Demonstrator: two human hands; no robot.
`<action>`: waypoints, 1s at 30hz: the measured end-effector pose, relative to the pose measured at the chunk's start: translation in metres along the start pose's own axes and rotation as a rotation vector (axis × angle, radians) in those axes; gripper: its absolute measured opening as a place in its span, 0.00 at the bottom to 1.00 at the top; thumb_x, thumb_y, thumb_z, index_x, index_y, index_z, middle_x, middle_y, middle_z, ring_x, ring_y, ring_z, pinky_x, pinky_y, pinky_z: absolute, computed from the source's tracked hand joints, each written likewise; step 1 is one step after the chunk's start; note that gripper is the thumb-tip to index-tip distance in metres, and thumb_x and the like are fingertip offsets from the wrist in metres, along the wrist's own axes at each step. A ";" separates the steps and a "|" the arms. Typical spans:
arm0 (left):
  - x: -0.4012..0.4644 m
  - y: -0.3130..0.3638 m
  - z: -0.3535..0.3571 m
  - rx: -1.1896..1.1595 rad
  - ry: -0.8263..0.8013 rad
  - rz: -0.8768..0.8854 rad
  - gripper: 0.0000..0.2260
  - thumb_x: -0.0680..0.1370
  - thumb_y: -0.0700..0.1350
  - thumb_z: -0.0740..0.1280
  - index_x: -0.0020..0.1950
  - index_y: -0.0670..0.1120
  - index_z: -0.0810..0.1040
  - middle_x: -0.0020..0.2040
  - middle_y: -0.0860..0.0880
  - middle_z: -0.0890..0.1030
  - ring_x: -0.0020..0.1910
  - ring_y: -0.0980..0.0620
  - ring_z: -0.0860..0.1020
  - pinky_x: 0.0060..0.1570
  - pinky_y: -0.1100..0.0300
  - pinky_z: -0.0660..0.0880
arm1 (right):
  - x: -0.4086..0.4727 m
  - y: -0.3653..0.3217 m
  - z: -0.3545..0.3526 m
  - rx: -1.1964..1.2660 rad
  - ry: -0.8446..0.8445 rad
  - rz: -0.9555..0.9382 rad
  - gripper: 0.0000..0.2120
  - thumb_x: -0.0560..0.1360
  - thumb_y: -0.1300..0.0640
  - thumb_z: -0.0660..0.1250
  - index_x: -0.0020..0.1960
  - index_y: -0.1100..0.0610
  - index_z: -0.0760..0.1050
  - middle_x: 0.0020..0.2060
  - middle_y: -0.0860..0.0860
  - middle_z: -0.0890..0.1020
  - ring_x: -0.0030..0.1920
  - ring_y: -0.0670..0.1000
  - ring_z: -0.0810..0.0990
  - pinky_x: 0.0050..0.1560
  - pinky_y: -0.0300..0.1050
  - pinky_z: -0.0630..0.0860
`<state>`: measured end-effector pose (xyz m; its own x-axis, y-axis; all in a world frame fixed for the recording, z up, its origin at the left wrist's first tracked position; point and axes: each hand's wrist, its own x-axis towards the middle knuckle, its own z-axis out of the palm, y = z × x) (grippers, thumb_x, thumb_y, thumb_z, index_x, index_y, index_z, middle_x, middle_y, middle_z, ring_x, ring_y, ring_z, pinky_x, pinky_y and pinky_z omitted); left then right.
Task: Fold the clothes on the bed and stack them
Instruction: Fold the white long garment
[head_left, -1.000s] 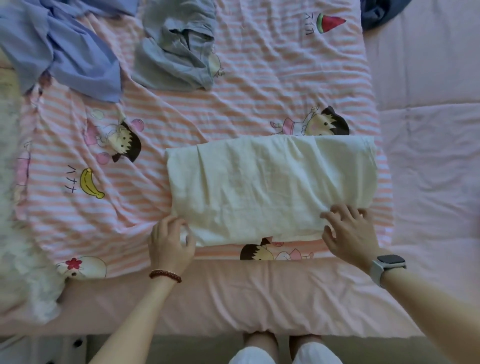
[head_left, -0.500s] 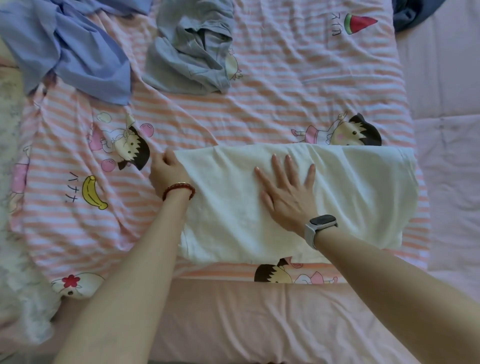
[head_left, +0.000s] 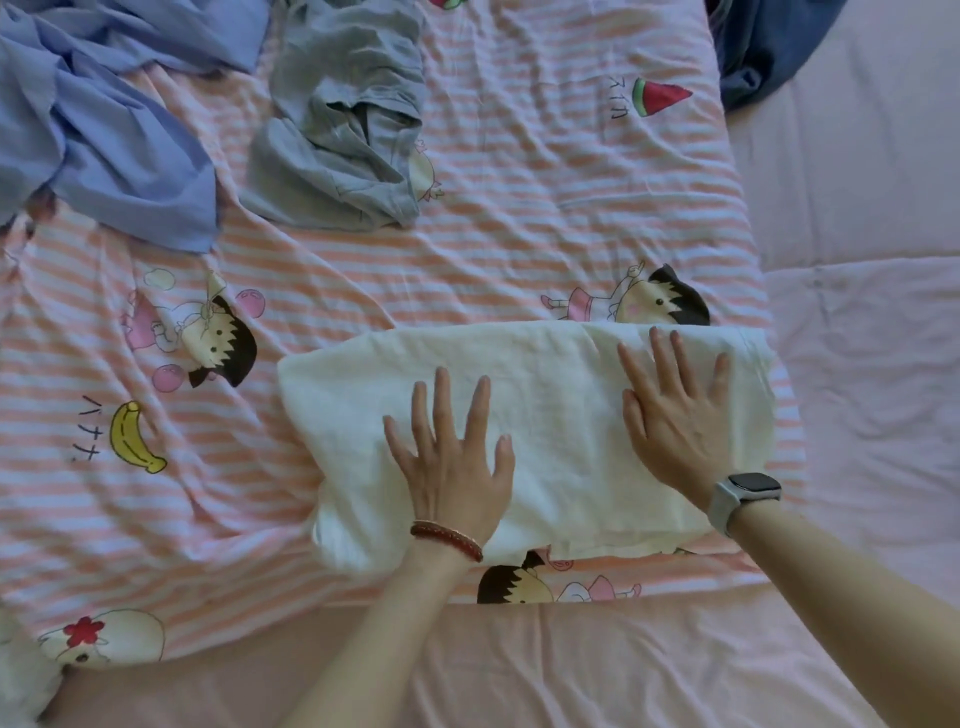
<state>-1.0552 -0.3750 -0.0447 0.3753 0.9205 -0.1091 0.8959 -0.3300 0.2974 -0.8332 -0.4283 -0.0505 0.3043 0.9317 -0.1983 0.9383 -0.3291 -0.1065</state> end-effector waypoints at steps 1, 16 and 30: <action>-0.003 0.011 0.007 0.033 -0.075 0.015 0.27 0.74 0.57 0.55 0.73 0.54 0.61 0.74 0.43 0.58 0.73 0.41 0.55 0.65 0.34 0.51 | 0.003 0.015 -0.001 -0.028 -0.015 0.036 0.26 0.77 0.48 0.45 0.74 0.51 0.60 0.74 0.59 0.60 0.74 0.59 0.56 0.68 0.69 0.44; -0.007 0.049 0.040 0.029 -0.188 -0.020 0.30 0.74 0.58 0.50 0.76 0.54 0.53 0.76 0.44 0.51 0.75 0.44 0.47 0.68 0.34 0.43 | -0.022 0.073 -0.007 0.871 0.179 0.696 0.17 0.79 0.55 0.59 0.64 0.61 0.69 0.54 0.53 0.74 0.57 0.55 0.73 0.53 0.42 0.66; -0.023 0.083 0.073 0.249 -0.297 0.212 0.26 0.74 0.56 0.53 0.73 0.55 0.59 0.74 0.45 0.60 0.72 0.41 0.58 0.62 0.30 0.57 | -0.032 0.054 0.017 0.951 0.153 0.833 0.15 0.76 0.51 0.64 0.56 0.62 0.72 0.51 0.55 0.77 0.52 0.55 0.73 0.51 0.48 0.70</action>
<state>-0.9726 -0.4391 -0.0864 0.5761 0.7392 -0.3489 0.8083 -0.5786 0.1089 -0.7954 -0.4780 -0.0669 0.8178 0.3780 -0.4340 -0.0131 -0.7417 -0.6706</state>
